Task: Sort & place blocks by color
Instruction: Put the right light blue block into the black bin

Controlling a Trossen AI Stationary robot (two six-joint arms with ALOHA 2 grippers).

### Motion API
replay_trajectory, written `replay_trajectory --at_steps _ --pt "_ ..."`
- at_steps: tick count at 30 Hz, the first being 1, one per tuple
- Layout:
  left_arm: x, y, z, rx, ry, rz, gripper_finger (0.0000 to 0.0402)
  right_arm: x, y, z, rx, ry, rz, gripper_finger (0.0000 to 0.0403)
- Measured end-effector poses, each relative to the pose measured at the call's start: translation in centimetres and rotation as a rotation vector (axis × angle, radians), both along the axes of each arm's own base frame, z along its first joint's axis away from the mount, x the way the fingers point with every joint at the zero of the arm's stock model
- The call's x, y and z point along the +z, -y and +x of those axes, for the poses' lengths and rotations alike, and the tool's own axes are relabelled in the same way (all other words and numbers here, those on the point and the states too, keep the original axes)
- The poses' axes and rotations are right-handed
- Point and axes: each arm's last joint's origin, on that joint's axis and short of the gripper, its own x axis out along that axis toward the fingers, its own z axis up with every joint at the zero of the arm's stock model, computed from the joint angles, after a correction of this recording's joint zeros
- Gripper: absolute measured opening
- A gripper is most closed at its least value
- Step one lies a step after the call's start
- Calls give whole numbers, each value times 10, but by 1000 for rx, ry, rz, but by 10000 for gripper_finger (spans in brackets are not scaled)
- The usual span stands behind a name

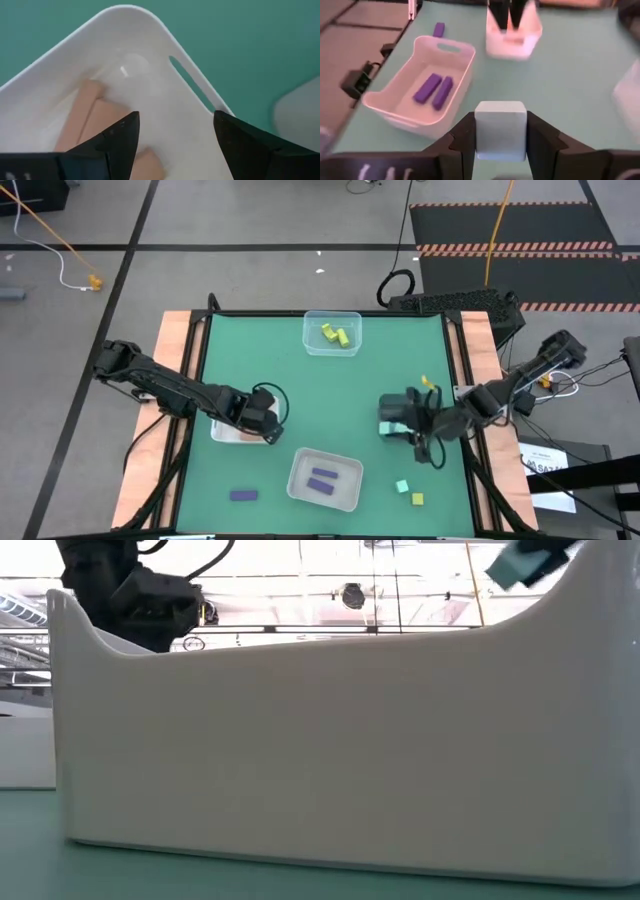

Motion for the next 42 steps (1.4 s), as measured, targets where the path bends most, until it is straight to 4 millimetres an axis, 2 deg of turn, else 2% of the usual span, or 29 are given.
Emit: replay_trajectory --at_steps 6,9,18,22,26,31,34,37,42 --pt "5 3 11 -49 122 -17 255 13 11 13 140 159 -337 113" --pt "7 4 14 -62 158 -21 255 18 19 19 162 209 -437 113" --pt "6 4 14 -41 150 -29 255 20 39 26 151 205 -514 113" --pt "10 5 14 -7 173 -106 255 23 48 25 99 210 -494 113" --pt "19 4 14 15 233 -153 255 28 55 20 23 233 -404 113" --pt "34 2 13 -5 331 -159 255 26 57 9 -97 173 -97 113" --pt "40 2 16 -30 404 -121 255 15 58 0 -168 35 85 113" --pt "44 1 20 -58 469 -88 255 1 60 -11 -309 -137 230 113" --pt "49 -7 27 -28 540 -64 255 -15 62 -29 -485 -389 384 113"
